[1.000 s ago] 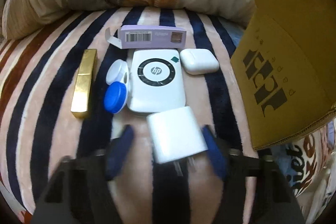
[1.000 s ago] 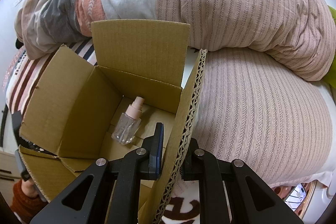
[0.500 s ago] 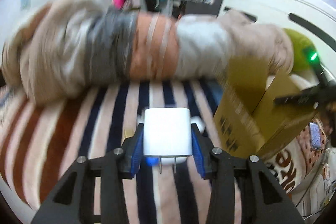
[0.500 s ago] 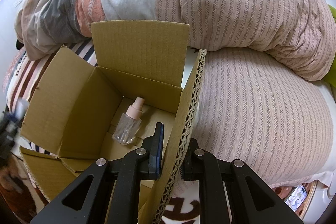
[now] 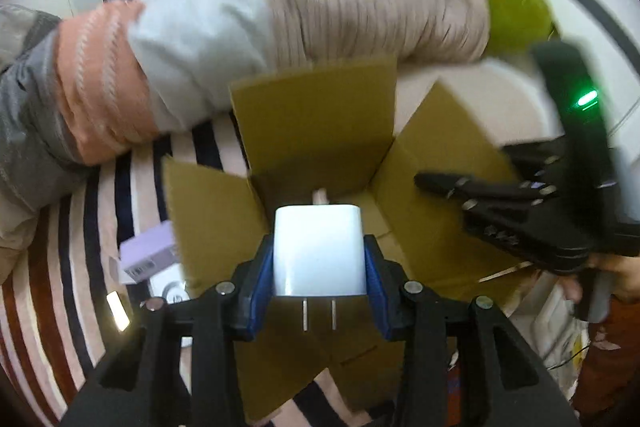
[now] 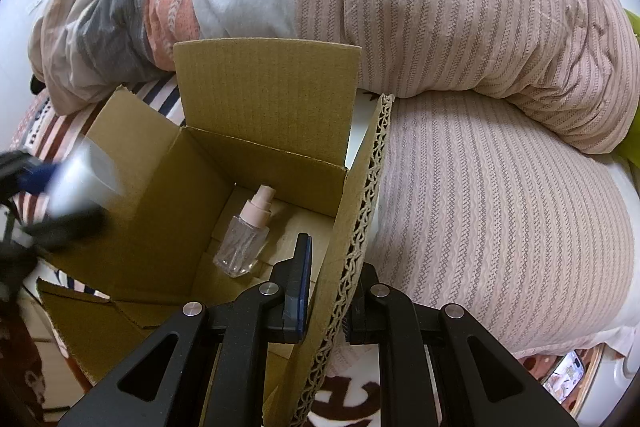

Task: Organize rigid objects
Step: 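Lower the charger plug into the box and open the left gripper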

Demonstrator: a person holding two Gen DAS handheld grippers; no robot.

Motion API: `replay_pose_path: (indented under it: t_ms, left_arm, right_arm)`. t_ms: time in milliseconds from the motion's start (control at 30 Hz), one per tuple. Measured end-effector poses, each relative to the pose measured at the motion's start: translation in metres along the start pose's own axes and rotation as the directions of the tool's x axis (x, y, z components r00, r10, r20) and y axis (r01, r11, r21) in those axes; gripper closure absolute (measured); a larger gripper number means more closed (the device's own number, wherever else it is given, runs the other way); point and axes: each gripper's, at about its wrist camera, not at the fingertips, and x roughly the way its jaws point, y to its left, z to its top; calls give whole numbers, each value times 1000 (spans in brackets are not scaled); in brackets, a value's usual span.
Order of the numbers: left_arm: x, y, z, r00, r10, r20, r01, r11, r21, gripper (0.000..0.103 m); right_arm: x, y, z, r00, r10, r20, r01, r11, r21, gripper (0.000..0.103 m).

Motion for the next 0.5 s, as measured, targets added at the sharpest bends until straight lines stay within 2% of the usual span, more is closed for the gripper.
replay_pose_path:
  t_ms: [100, 267, 333, 433, 500]
  left_arm:
    - [10, -2, -2, 999, 39, -31, -39, 999, 17, 64]
    - [9, -2, -3, 999, 5, -34, -5, 1000, 9, 64]
    - [6, -1, -2, 1000, 16, -19, -15, 1000, 12, 64]
    - [-12, 10, -2, 999, -8, 36, 9, 1000, -14, 63]
    - [-31, 21, -4, 996, -4, 93, 6, 1000, -26, 56]
  right_arm:
    - [0, 0, 0, 1000, 0, 0, 0, 1000, -2, 95]
    - [1, 1, 1, 1000, -1, 0, 1, 1000, -6, 95]
    - [1, 2, 1, 1000, -6, 0, 6, 1000, -7, 95]
    - [3, 2, 1, 1000, -4, 0, 4, 1000, -7, 94]
    - [3, 2, 1, 1000, -3, 2, 3, 1000, -8, 94]
